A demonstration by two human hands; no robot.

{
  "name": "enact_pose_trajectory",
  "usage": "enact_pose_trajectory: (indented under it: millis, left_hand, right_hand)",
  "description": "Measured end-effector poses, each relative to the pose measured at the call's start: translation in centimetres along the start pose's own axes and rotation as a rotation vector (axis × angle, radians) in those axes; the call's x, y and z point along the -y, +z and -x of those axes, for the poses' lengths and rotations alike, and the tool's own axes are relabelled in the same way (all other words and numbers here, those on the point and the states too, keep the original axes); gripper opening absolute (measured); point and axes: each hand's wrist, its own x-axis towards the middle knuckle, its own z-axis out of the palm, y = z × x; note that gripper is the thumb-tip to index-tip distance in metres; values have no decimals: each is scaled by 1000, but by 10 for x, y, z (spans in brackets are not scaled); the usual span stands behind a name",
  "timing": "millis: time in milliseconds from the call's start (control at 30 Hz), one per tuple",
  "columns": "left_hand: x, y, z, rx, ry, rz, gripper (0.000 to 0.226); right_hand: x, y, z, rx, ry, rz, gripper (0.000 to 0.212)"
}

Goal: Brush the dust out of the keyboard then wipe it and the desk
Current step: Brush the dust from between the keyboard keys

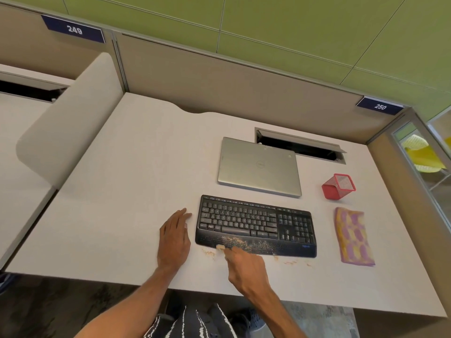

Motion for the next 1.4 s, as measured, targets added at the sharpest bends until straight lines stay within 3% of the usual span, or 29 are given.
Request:
enact_pose_trajectory:
  millis: [167, 433, 633, 900, 1100, 1233, 1400]
  left_hand:
    - [-2, -2, 1, 2, -5, 15, 45]
    - [-2, -2, 1, -6, 2, 18, 44]
    - [-3, -3, 2, 16, -6, 12, 44]
    - [0, -3, 1, 18, -5, 17, 43]
    - [-4, -3, 1, 14, 7, 2, 43]
    - [-4, -4, 0, 15, 6, 12, 44]
    - [-4, -4, 1, 12, 0, 26, 44]
  right_hand:
    - [6, -10, -22, -125, 109, -28, 27]
    - [18, 1, 2, 31, 139, -15, 21]
    - [14, -1, -7, -104, 228, -88, 25]
    - [11, 5, 6, 10, 173, 14, 29]
    - [4, 4, 9, -81, 205, -65, 40]
    - [-5, -4, -8, -112, 242, -7, 26]
    - [-6, -1, 5, -11, 201, 33, 24]
